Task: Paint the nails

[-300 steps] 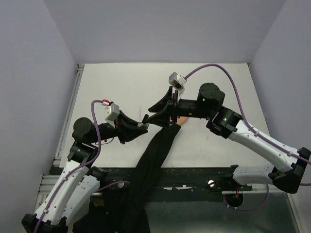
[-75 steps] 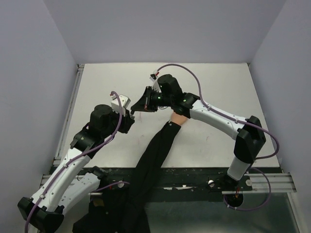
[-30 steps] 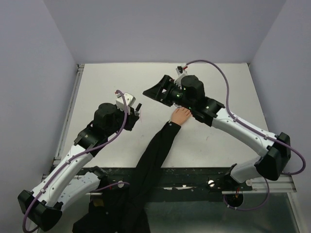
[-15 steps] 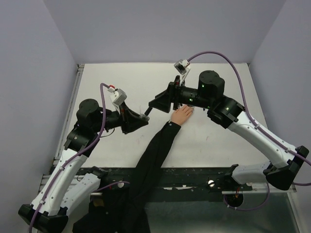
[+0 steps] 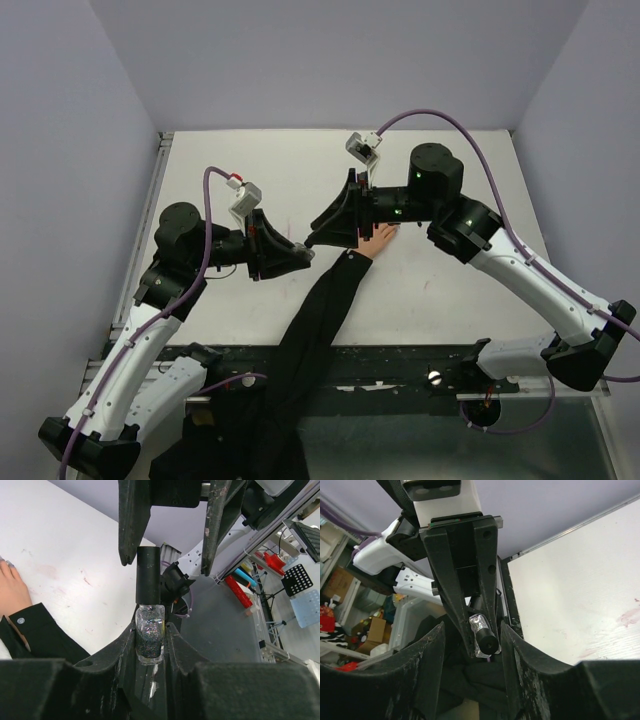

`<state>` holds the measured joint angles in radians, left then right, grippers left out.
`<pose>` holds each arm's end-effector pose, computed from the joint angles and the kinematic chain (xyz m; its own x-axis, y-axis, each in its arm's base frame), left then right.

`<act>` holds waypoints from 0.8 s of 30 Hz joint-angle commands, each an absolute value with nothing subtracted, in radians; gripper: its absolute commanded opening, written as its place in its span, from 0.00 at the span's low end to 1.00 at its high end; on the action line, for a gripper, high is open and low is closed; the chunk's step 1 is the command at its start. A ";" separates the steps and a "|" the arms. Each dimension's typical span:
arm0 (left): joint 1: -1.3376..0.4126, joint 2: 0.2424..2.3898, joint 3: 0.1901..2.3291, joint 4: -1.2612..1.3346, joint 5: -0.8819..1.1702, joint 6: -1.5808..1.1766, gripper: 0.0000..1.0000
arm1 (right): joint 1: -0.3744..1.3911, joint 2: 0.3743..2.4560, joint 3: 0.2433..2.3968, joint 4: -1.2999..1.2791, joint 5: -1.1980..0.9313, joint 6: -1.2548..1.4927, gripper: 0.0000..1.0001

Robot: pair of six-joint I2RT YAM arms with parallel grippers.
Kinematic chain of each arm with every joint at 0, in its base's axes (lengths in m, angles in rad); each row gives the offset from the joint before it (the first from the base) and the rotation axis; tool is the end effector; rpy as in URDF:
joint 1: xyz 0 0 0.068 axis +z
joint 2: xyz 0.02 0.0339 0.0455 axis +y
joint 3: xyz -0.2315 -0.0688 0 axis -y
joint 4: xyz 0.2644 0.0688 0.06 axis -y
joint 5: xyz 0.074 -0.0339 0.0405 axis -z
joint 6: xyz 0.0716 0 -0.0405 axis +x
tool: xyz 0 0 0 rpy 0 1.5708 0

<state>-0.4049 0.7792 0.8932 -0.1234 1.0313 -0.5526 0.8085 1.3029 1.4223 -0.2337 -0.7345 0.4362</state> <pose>0.1798 -0.1439 0.3648 -0.5275 -0.0673 -0.8469 0.8389 0.1162 -0.5317 0.2004 0.2793 0.4133 -0.4924 -0.0617 -0.8682 -0.8700 0.0629 0.4890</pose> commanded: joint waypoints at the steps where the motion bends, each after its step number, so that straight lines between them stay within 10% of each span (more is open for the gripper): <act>1: -0.396 0.775 0.931 -0.087 1.057 -0.584 0.00 | 0.808 1.308 1.422 -0.206 -0.822 0.456 0.51; 11: -0.397 0.765 0.920 -0.051 1.020 -0.618 0.00 | 0.808 1.318 1.405 -0.215 -0.842 0.459 0.39; 19: -0.396 0.770 0.926 -0.063 0.954 -0.617 0.00 | 0.810 1.327 1.397 -0.207 -0.836 0.482 0.01; 24: -0.393 0.784 0.940 -0.080 0.884 -0.600 0.00 | 0.810 1.356 1.396 -0.225 -0.779 0.520 0.01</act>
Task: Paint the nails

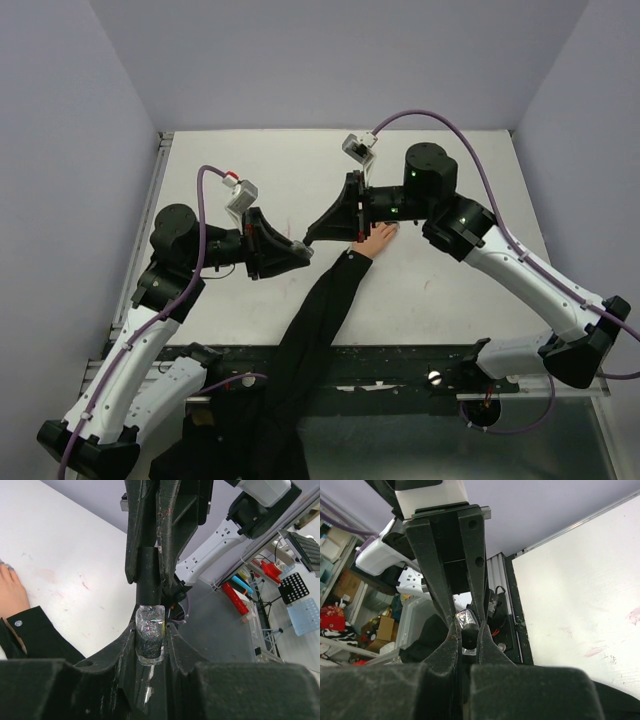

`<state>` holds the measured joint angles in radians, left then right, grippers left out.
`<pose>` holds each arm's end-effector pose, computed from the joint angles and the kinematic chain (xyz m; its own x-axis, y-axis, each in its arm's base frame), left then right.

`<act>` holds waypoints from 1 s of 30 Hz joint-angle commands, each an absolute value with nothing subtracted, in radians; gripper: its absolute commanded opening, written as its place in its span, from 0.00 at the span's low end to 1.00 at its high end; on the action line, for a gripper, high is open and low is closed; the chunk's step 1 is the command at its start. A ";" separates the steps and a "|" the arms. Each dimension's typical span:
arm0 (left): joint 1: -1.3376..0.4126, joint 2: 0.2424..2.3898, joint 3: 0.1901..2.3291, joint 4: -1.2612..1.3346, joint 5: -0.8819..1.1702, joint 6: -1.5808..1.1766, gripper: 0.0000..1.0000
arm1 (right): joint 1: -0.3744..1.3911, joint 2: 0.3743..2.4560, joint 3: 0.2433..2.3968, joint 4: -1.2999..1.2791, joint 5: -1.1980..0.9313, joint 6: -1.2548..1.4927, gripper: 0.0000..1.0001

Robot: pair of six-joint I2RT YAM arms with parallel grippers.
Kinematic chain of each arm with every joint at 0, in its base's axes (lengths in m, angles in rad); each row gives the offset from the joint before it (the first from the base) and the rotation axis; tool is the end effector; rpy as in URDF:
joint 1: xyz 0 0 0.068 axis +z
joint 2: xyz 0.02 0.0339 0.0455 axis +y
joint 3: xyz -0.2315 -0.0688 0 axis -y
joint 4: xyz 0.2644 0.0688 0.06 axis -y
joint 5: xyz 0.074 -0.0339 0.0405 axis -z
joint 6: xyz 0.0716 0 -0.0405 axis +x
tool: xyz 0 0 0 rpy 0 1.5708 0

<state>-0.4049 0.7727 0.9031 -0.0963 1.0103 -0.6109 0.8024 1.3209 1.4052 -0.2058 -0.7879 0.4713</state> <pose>0.1789 -0.1426 0.3728 -0.5407 -0.1000 -0.8352 0.8268 0.1194 -0.5496 0.2031 0.2832 0.4048 -0.5274 -0.0848 -0.8454 -0.8493 0.0255 0.5272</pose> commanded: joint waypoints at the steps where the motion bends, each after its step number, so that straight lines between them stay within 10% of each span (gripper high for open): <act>1: -0.393 0.788 0.945 -0.087 0.861 -0.594 0.00 | 0.810 1.364 1.394 -0.230 -0.766 0.529 0.01; 30: -0.589 0.867 0.971 -0.325 0.046 -0.032 0.00 | 0.810 1.746 1.508 -0.241 -0.525 0.850 0.01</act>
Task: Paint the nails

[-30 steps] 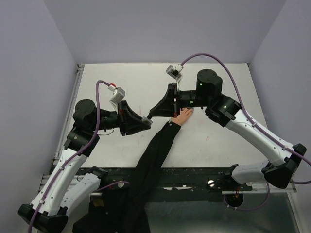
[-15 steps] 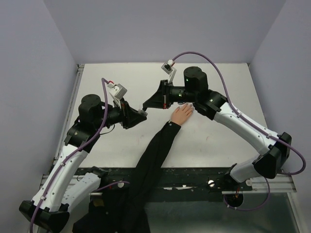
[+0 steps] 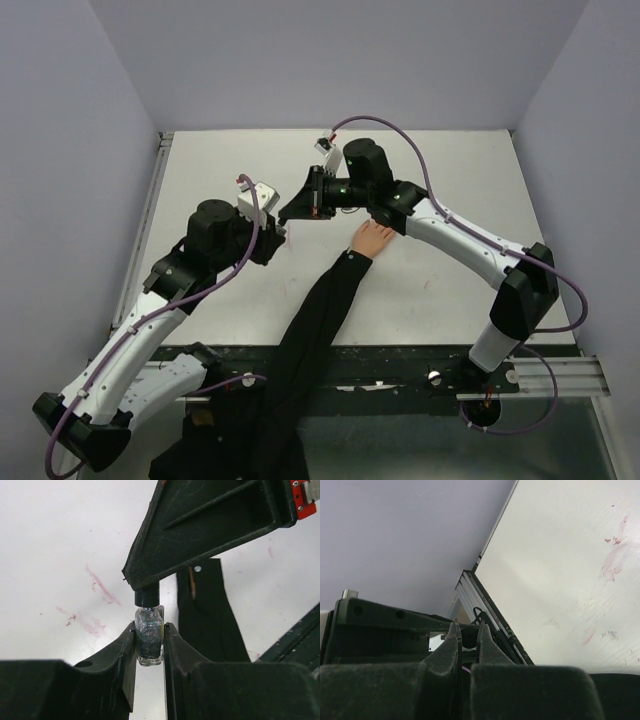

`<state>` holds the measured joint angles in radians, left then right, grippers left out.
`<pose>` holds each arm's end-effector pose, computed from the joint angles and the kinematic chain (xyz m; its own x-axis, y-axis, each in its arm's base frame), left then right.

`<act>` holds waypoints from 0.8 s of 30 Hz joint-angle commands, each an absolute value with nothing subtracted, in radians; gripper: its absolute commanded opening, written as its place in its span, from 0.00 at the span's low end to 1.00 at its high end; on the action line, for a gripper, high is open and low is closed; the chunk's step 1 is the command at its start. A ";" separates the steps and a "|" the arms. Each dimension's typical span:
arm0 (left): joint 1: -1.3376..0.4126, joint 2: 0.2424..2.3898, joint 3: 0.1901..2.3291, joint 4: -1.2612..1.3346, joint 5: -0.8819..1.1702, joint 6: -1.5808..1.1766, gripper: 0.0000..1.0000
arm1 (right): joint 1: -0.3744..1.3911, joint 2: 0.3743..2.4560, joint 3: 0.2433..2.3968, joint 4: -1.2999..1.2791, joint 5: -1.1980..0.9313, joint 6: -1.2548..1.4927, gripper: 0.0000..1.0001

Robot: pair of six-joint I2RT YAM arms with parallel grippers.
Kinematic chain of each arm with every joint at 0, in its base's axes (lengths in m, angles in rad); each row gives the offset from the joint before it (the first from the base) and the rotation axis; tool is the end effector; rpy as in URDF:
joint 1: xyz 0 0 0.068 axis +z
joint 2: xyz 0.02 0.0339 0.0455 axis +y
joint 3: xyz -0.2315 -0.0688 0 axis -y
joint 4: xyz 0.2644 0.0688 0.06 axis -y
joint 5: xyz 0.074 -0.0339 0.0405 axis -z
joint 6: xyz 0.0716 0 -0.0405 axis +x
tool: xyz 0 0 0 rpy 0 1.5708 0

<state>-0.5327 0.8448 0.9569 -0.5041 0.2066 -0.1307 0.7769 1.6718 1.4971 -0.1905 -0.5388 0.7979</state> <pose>0.2126 -0.1424 0.3208 -0.4124 0.0950 -0.9060 0.6118 0.7658 -0.1981 0.2885 0.3351 0.3086 -0.8533 0.0228 -0.5210 -0.4765 0.3720 0.7966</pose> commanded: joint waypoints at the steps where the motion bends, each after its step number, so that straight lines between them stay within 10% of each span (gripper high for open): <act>1: -0.603 0.876 0.969 -0.324 0.017 -0.017 0.00 | 0.810 1.752 1.505 -0.229 -0.520 0.867 0.01; 14: -0.661 0.910 0.925 -0.284 -0.115 0.015 0.00 | 0.838 1.778 1.450 -0.107 -0.428 1.026 0.01; 24: -0.658 0.876 0.897 -0.319 -0.012 0.006 0.00 | 0.824 1.694 1.494 -0.141 -0.351 0.934 0.48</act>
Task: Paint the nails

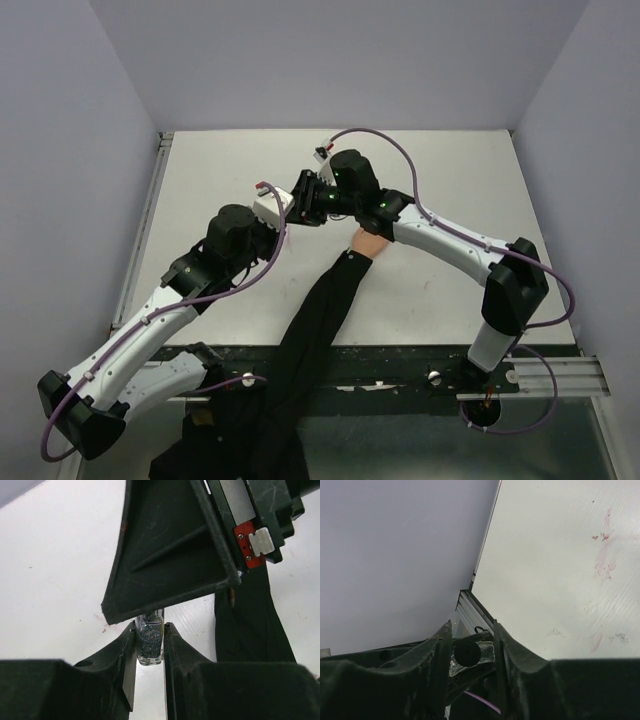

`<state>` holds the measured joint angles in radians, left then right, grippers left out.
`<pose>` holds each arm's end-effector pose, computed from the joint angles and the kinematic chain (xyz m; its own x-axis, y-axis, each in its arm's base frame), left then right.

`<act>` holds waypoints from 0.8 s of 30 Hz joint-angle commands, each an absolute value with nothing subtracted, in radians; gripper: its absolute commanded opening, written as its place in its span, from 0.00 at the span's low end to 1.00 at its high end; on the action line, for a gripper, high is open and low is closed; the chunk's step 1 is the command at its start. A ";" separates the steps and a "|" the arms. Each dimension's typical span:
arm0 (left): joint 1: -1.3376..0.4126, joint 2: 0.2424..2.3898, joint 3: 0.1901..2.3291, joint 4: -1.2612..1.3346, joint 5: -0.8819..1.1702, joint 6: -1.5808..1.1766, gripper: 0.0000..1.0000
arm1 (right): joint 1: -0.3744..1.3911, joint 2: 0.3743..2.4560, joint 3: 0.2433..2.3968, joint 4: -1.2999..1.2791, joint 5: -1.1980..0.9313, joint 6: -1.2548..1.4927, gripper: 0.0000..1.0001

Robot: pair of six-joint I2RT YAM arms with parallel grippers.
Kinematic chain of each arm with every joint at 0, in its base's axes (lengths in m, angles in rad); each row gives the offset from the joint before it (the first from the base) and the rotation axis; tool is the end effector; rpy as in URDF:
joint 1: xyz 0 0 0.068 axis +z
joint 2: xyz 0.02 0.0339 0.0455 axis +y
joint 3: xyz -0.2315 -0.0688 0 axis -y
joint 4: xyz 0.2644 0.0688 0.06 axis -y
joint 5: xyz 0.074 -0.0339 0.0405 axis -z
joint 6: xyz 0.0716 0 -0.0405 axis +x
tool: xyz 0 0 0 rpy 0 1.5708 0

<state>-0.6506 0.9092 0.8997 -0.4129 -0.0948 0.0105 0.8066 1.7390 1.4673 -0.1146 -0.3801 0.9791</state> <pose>0.2231 -0.1613 0.2941 -0.3206 0.2571 -0.9116 0.5376 0.8418 0.0484 0.2989 0.3503 0.2756 -0.8992 0.1757 -0.4006 -0.2902 0.4458 0.8468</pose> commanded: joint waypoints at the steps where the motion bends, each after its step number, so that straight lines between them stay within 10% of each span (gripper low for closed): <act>1: -0.657 0.871 0.894 -0.324 -0.002 0.006 0.00 | 0.818 1.678 1.497 -0.147 -0.336 0.930 0.52; 15: -0.560 0.733 0.856 -0.402 0.381 -0.149 0.00 | 0.752 1.418 1.437 -0.141 -0.275 0.665 0.72; 24: -0.399 0.736 0.902 -0.232 0.967 -0.463 0.00 | 0.752 1.313 1.453 -0.184 -0.689 0.399 0.69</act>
<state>-0.4492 0.7322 0.8726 -0.3847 0.5945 -0.2413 0.7460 1.3228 1.4384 -0.1413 -0.4786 0.5407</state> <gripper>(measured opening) 0.313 0.711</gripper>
